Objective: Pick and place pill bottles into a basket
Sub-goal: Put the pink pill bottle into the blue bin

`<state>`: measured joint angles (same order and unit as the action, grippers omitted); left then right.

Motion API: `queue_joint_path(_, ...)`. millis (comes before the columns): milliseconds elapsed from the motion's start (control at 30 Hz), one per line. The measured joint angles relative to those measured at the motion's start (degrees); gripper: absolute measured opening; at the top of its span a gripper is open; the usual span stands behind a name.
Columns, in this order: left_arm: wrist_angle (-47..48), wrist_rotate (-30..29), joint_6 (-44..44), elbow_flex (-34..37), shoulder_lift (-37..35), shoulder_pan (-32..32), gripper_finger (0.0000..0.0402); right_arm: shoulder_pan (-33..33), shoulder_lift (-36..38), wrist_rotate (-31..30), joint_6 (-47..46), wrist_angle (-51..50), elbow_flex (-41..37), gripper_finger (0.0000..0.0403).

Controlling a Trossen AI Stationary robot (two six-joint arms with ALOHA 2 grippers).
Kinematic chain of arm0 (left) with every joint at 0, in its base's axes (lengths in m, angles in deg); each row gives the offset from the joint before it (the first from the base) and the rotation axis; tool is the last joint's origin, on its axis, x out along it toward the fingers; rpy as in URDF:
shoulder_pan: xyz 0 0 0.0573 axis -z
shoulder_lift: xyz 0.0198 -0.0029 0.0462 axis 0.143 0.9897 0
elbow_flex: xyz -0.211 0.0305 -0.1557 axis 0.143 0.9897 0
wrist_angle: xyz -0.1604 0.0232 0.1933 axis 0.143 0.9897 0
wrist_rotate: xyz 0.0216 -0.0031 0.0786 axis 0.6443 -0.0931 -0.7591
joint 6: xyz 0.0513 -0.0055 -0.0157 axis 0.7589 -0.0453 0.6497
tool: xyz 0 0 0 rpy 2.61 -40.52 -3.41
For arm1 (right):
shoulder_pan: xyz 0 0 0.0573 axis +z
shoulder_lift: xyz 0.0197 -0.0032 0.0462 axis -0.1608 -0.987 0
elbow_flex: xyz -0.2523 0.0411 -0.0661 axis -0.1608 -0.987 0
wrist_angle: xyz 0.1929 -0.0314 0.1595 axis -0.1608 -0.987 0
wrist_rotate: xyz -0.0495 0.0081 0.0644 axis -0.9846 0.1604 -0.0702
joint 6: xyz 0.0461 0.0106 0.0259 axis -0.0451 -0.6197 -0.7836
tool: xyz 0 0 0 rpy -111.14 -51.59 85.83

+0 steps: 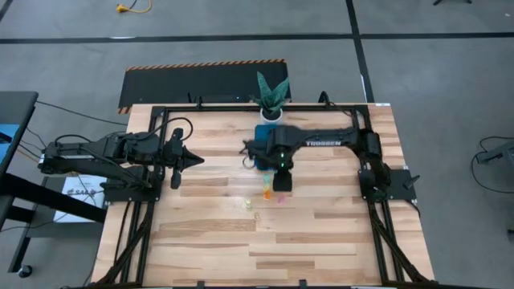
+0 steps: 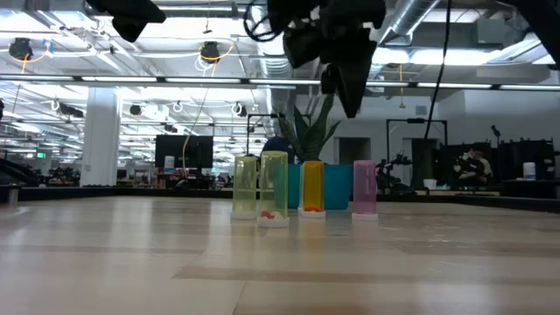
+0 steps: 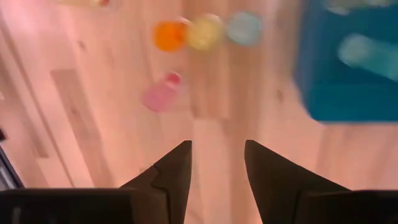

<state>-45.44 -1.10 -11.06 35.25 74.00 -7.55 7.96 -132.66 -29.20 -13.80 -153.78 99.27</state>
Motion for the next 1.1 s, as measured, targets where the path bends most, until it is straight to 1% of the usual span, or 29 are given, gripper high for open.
queue_joint_path(133, -0.02, 0.02, -0.04, 0.0, 0.0, 0.0, 0.0, 3.83, -0.11, -0.51, -3.47, 4.92, -2.97, 0.0148)
queue_joint_path(233, -0.02, 0.02, -0.08, 0.0, 0.0, 0.0, 0.0, 5.87, -0.1, -3.13, -6.13, 7.24, -5.3, 0.0157)
queue_joint_path(333, -0.02, 0.04, -0.4, 0.0, 0.0, 0.0, 0.0, 7.36, -0.17, -4.58, -8.4, 8.46, -8.02, 0.0169)
queue_joint_path(533, -0.02, 0.08, -0.98, 0.0, 0.0, 0.01, 0.0, 9.66, -0.2, -4.66, -10.98, 12.67, -11.94, 0.02)
queue_joint_path(800, -0.04, 1.43, -1.98, 0.0, 0.0, 0.02, 0.0, 11.07, -0.2, -4.68, -12.04, 17.95, -15.26, 0.0234)
queue_joint_path(1100, -0.04, 1.48, -2.67, 0.0, 0.0, 0.0, 0.0, 10.59, -0.2, -5.13, -12.0, 23.74, -20.42, 0.024)
